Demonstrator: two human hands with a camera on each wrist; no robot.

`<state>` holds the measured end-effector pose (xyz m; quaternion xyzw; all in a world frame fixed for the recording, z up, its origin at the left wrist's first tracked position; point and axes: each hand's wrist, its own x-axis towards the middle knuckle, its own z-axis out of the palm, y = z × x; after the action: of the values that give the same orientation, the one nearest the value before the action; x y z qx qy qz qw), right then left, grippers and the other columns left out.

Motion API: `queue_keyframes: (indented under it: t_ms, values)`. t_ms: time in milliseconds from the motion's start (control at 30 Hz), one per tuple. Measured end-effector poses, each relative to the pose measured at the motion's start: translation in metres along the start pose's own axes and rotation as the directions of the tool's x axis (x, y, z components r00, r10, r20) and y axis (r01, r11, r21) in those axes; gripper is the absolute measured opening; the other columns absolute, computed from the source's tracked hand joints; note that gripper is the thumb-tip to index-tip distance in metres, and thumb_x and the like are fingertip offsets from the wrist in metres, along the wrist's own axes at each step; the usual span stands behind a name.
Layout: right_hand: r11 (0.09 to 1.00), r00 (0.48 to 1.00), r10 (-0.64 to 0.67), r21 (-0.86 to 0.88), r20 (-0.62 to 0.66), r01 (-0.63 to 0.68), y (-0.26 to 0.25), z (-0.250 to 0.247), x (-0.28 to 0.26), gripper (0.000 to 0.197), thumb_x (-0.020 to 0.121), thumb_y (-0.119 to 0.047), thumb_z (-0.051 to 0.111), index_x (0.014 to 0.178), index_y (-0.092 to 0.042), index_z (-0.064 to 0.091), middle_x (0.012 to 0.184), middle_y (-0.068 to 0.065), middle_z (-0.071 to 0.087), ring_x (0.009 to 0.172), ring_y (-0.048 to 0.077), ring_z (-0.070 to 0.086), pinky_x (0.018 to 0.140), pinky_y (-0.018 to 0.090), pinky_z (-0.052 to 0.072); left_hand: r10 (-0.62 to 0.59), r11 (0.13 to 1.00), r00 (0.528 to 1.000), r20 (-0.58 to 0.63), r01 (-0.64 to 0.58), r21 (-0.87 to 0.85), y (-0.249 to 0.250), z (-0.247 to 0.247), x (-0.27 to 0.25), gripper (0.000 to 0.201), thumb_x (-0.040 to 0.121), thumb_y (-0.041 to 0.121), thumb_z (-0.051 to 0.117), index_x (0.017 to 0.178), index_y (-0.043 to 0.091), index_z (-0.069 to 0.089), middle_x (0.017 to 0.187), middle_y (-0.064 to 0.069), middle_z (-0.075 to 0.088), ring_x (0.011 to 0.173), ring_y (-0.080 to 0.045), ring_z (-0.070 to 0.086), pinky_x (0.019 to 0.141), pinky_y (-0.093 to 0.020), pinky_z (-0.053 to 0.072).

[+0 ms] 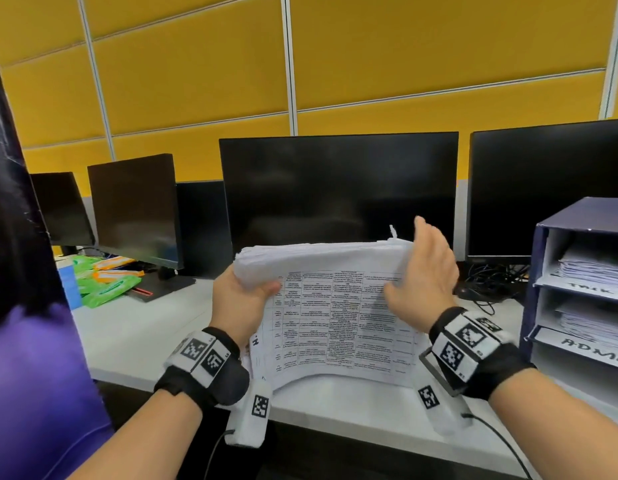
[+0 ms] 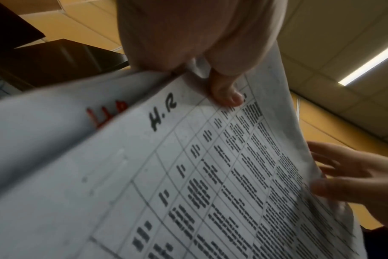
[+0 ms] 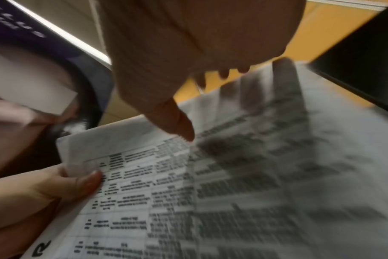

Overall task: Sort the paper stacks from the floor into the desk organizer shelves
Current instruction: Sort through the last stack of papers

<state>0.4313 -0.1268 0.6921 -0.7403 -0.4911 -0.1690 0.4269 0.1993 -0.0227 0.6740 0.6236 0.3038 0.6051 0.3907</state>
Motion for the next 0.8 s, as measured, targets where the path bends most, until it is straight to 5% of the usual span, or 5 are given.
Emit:
queue_keyframes:
  t_ms: [167, 233, 333, 633, 800]
  values:
    - [0.903, 0.889, -0.338, -0.16, 0.308, 0.399, -0.044, -0.016, 0.019, 0.064, 0.075, -0.04, 0.066, 0.133, -0.038, 0.039, 0.14, -0.009, 0.04, 0.134, 0.016, 0.032, 0.114, 0.052, 0.016, 0.097, 0.994, 0.99, 0.099, -0.102, 0.05, 0.022, 0.002, -0.003, 0.043, 0.077, -0.004, 0.074, 0.1, 0.031, 0.065, 0.102, 0.002, 0.071, 0.096, -0.013, 0.068, 0.08, -0.032, 0.057]
    - [0.913, 0.854, -0.311, -0.118, 0.417, 0.391, -0.054, -0.024, 0.022, 0.022, 0.078, -0.037, 0.067, 0.097, -0.039, 0.055, 0.102, -0.013, 0.06, 0.103, 0.015, 0.057, 0.083, 0.035, 0.044, 0.133, 0.986, 0.982, 0.132, -0.145, 0.083, 0.03, -0.001, -0.003, 0.041, 0.075, -0.003, 0.076, 0.098, 0.029, 0.066, 0.099, 0.003, 0.072, 0.094, -0.01, 0.069, 0.082, -0.03, 0.057]
    - [0.93, 0.867, -0.291, -0.095, 0.404, 0.356, -0.055, -0.027, 0.019, 0.025, 0.081, -0.034, 0.068, 0.067, -0.029, 0.048, 0.072, -0.012, 0.058, 0.075, 0.012, 0.057, 0.058, 0.027, 0.033, 0.168, 0.972, 0.979, 0.111, -0.184, 0.146, 0.04, -0.005, 0.0, 0.039, 0.071, 0.002, 0.081, 0.098, 0.025, 0.064, 0.096, 0.004, 0.07, 0.09, -0.008, 0.067, 0.076, -0.026, 0.055]
    - [0.877, 0.959, -0.108, 0.479, 0.261, -0.031, -0.021, -0.032, 0.022, 0.011, 0.078, -0.013, 0.075, 0.086, -0.011, 0.068, 0.086, 0.013, 0.07, 0.08, 0.027, 0.068, 0.075, 0.042, 0.057, 0.12, 0.987, 0.979, -0.168, -0.099, 0.127, 0.045, -0.027, 0.017, 0.053, 0.069, 0.033, 0.085, 0.111, 0.014, 0.06, 0.098, 0.005, 0.066, 0.089, -0.008, 0.064, 0.071, -0.024, 0.052]
    - [0.665, 0.947, -0.011, 0.709, 0.322, -0.234, 0.001, -0.024, 0.008, 0.018, 0.082, -0.003, 0.068, 0.098, -0.012, 0.066, 0.094, 0.008, 0.072, 0.073, 0.011, 0.071, 0.063, 0.023, 0.058, -0.011, 0.964, 1.0, 0.024, 0.017, -0.264, 0.039, -0.014, 0.012, 0.062, 0.073, 0.033, 0.073, 0.127, 0.011, 0.052, 0.111, -0.005, 0.071, 0.093, -0.019, 0.071, 0.069, -0.031, 0.058]
